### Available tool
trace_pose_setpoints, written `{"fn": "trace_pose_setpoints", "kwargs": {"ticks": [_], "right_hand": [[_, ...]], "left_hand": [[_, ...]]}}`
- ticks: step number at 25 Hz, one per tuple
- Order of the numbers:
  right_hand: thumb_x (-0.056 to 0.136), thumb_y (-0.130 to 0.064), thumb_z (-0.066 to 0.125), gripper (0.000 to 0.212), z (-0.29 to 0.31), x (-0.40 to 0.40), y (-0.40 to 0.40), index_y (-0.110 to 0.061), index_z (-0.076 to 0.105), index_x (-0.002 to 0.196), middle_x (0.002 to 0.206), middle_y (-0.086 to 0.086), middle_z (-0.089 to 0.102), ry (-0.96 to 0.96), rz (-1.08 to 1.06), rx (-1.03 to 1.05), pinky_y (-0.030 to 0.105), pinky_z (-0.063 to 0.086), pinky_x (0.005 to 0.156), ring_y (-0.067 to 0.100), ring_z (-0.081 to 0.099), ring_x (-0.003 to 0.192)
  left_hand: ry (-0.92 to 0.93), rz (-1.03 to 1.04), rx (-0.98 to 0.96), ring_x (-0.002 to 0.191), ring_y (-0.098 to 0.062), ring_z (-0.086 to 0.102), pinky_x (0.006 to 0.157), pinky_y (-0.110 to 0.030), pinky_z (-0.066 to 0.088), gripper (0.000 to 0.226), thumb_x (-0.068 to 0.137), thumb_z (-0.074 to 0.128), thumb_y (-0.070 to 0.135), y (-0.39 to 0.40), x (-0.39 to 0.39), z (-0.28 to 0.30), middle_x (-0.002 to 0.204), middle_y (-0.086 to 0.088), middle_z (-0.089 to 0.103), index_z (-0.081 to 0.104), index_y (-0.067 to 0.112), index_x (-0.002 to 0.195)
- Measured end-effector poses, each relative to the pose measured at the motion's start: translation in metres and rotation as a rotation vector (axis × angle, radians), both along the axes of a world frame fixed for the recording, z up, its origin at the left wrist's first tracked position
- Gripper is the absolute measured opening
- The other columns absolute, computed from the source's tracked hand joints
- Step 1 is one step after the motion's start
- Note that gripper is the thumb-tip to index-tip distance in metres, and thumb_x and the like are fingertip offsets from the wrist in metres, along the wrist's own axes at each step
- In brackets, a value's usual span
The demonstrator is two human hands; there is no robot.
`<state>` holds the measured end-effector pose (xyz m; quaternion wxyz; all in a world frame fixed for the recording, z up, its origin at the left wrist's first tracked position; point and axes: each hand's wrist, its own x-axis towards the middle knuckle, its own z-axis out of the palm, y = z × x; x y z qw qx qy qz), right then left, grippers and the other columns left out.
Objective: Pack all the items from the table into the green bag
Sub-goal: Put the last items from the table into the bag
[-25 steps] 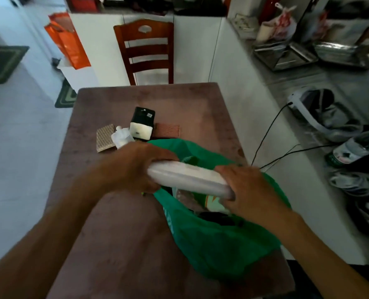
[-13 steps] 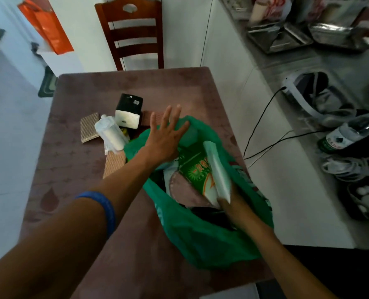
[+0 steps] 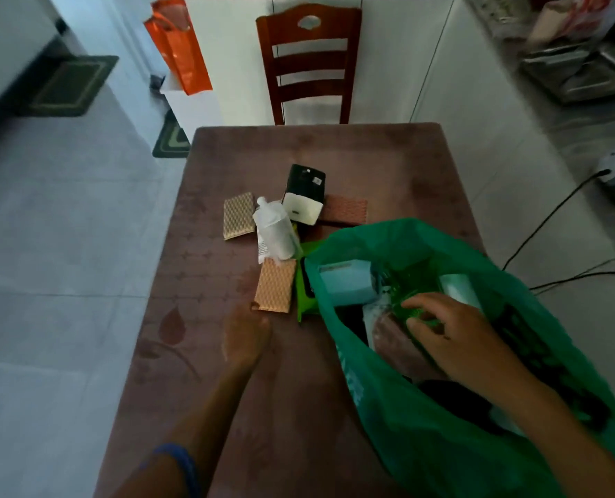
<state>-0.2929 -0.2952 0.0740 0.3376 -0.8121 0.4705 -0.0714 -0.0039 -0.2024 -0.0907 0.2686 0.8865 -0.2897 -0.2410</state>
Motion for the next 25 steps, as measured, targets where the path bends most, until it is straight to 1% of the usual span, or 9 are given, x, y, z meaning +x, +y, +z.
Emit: {"fn": "trace_pose_setpoints", "kwargs": {"ticks": [3,6,9,11,14,16,21,23,25], "right_hand": [[0.092,-0.031,0.057,0.018,-0.003,0.006,0.006,-0.032,0.065,0.108,0.104,-0.024,0.059,0.011,-0.007,0.008,0.021,0.046,0.083,-0.004,0.054,0.098],[0.092,-0.031,0.059,0.015,-0.016,0.011,0.013,-0.032,0.066,0.105,0.101,-0.03,0.058,-0.003,-0.054,0.018,0.015,0.046,0.074,-0.009,0.055,0.095],[0.091,-0.023,0.062,0.014,-0.017,-0.007,0.021,-0.032,0.068,0.1,0.1,-0.028,0.062,-0.019,-0.161,0.048,0.01,0.046,0.072,-0.01,0.055,0.096],[0.089,-0.022,0.065,0.015,-0.011,-0.022,0.024,-0.033,0.07,0.098,0.097,-0.026,0.064,-0.047,-0.232,0.089,0.01,0.046,0.073,-0.008,0.058,0.092],[0.087,-0.023,0.067,0.015,0.004,-0.039,0.022,-0.034,0.072,0.096,0.094,-0.017,0.07,-0.104,-0.27,0.142,0.024,0.052,0.075,-0.001,0.064,0.088],[0.086,-0.02,0.068,0.015,0.016,-0.052,0.015,-0.032,0.072,0.095,0.091,-0.013,0.073,-0.191,-0.32,0.126,0.024,0.053,0.075,0.0,0.066,0.085],[0.085,-0.024,0.067,0.015,0.034,-0.071,0.006,-0.032,0.069,0.097,0.086,-0.007,0.074,-0.3,-0.405,0.046,0.038,0.058,0.077,0.01,0.069,0.083],[0.086,-0.023,0.067,0.015,0.04,-0.067,0.004,-0.032,0.068,0.098,0.087,-0.012,0.072,-0.274,-0.346,-0.033,0.033,0.057,0.075,0.005,0.067,0.082],[0.088,-0.022,0.066,0.015,0.046,-0.054,0.0,-0.034,0.067,0.096,0.086,-0.017,0.069,-0.281,-0.278,-0.088,0.023,0.054,0.069,0.0,0.064,0.079]], "left_hand": [[0.061,-0.107,0.129,0.117,-0.032,0.053,0.094,-0.05,0.047,0.085,0.063,0.055,0.071,-0.028,0.027,-0.034,0.134,-0.011,0.052,0.043,0.021,0.132],[-0.08,-0.248,0.259,0.123,-0.038,0.046,0.098,-0.053,0.043,0.107,0.051,0.065,0.069,-0.054,0.048,-0.072,0.14,-0.015,0.044,0.031,0.019,0.139],[0.272,-0.074,0.046,0.1,-0.031,0.057,0.081,-0.044,0.053,0.054,0.066,0.078,0.031,-0.049,0.036,-0.053,0.106,-0.007,0.058,0.052,0.011,0.11],[0.473,0.144,-0.121,0.085,-0.031,0.06,0.063,-0.035,0.051,0.017,0.078,0.064,0.005,-0.014,0.022,-0.03,0.09,-0.015,0.059,0.056,0.008,0.092],[0.461,0.304,-0.477,0.085,-0.025,0.059,0.062,-0.031,0.049,0.025,0.079,0.06,0.002,0.055,-0.013,0.044,0.103,-0.017,0.059,0.056,0.013,0.102],[0.378,0.015,-0.583,0.088,-0.008,0.056,0.068,-0.02,0.05,0.028,0.082,0.062,-0.002,0.06,-0.051,0.105,0.105,-0.002,0.058,0.056,0.015,0.103],[0.385,-0.636,-0.261,0.08,-0.021,0.064,0.072,-0.042,0.055,0.054,0.079,0.068,0.037,-0.024,-0.122,0.144,0.091,-0.006,0.066,0.041,0.03,0.126],[0.211,-0.609,-0.144,0.08,-0.015,0.065,0.072,-0.037,0.055,0.055,0.083,0.063,0.049,-0.039,-0.136,0.135,0.091,0.0,0.068,0.038,0.03,0.128],[0.18,-0.328,-0.377,0.071,-0.01,0.06,0.062,-0.031,0.052,0.033,0.088,0.062,0.034,-0.026,-0.138,0.126,0.084,0.002,0.063,0.05,0.025,0.116]]}}
